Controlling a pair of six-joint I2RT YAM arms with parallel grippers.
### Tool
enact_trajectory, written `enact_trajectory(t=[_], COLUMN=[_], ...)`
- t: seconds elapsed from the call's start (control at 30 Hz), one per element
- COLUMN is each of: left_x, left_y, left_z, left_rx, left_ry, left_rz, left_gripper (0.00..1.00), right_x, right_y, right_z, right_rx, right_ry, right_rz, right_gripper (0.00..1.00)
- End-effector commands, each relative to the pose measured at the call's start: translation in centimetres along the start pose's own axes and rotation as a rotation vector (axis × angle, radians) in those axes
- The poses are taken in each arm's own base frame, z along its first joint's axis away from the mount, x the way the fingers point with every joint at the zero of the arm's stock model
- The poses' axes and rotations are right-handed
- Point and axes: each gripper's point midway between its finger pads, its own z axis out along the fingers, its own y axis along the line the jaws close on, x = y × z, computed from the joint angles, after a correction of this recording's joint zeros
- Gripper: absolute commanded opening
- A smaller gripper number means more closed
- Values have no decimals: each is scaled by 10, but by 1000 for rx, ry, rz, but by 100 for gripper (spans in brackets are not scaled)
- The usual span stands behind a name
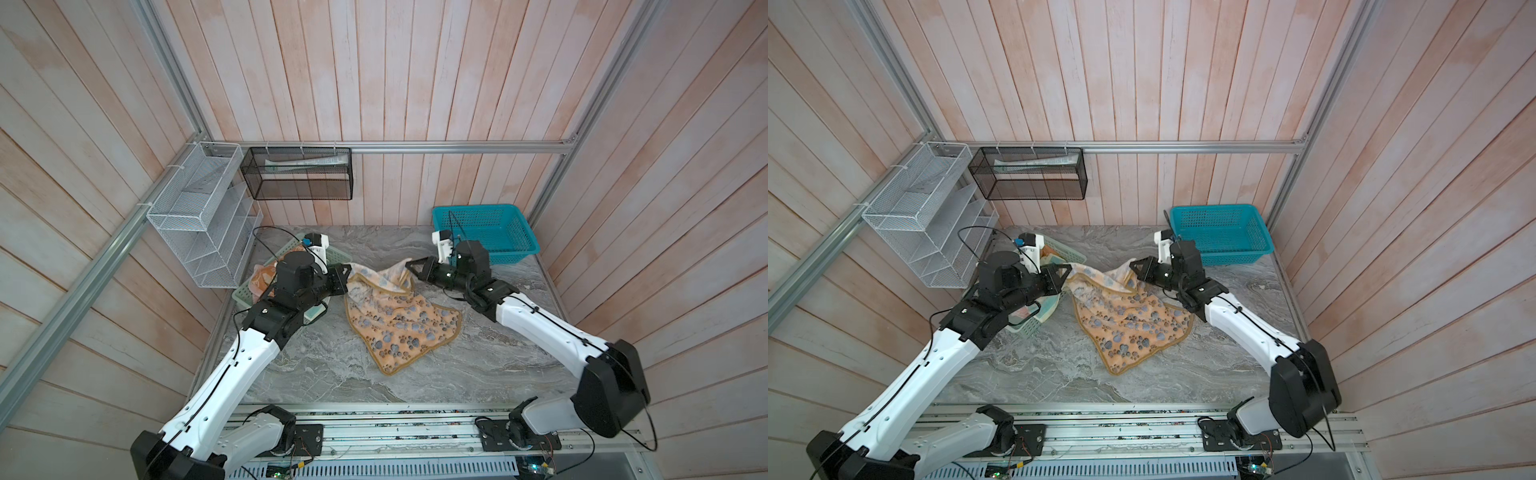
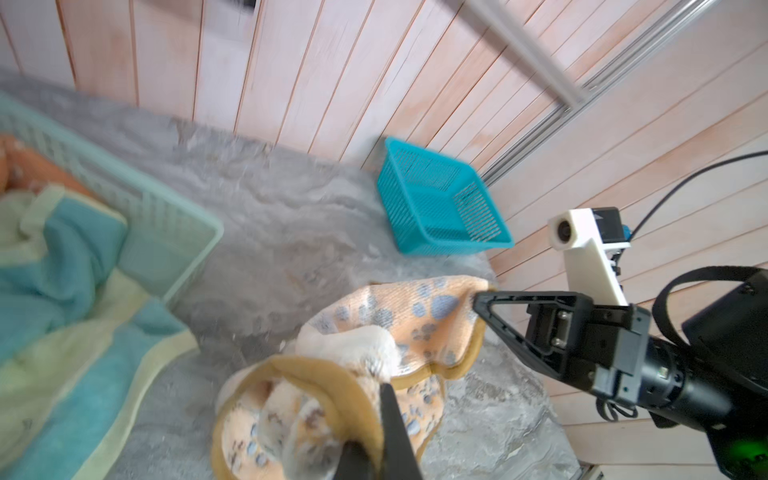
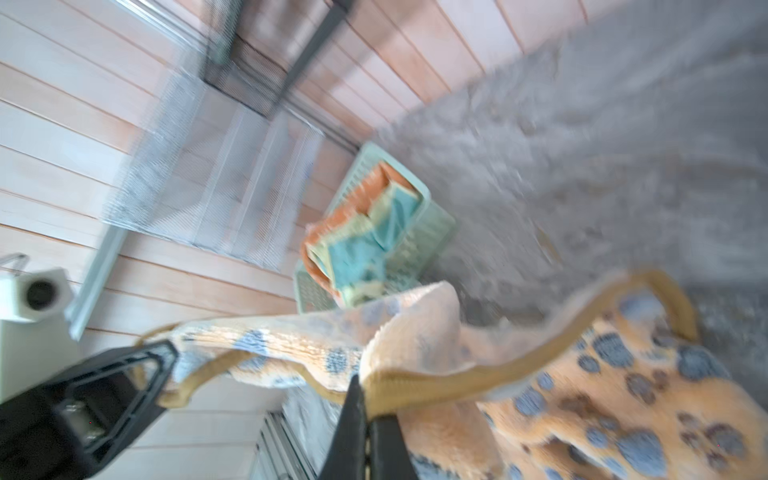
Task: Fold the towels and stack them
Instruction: 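Lift the towel by two corners with both grippers and shake it open, then lower the towel flat onto the table with both grippers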
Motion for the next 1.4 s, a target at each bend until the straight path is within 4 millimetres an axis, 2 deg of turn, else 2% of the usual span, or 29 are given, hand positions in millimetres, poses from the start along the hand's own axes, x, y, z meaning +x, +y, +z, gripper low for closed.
enact_trajectory(t=[0.0,0.17,0.27,0.33,0.47,0.57,0.7,0.8,0.9,1.0,1.17,1.27,1.37], left_x=[-51,-94,-107,-113,-127,-131,-126,-122,-114,-102,-62,-37,-18], left_y=[-39,-105,-143,-163,-180,-182,-160,-124,-84,-43,30,66,92], left_z=[-42,-93,-116,-129,-142,-135,-96,-50,0,53,146,186,205], left_rx=[92,311,445,505,529,501,427,359,297,273,206,178,154], left_ry=[-152,-250,-260,-262,-241,-183,-93,-14,45,98,182,206,203], left_rz=[99,168,176,175,162,135,54,-27,-84,-150,-210,-225,-234], left_gripper=[0,0,0,0,0,0,0,0,0,0,0,0,0], right_x=[-35,-70,-85,-92,-103,-106,-111,-122,-134,-142,-132,-121,-113], right_y=[35,120,160,178,196,194,165,128,69,2,-100,-152,-181], right_z=[-50,-135,-180,-202,-221,-219,-200,-179,-148,-111,-38,-6,12], right_rx=[36,-85,-115,-125,-119,-80,47,146,110,106,154,186,183], right_ry=[-126,-337,-431,-459,-461,-440,-435,-401,-321,-273,-169,-133,-125], right_rz=[-150,-342,-422,-448,-444,-448,-418,-391,-266,-141,-32,19,60], right_gripper=[0,0,0,0,0,0,0,0,0,0,0,0,0])
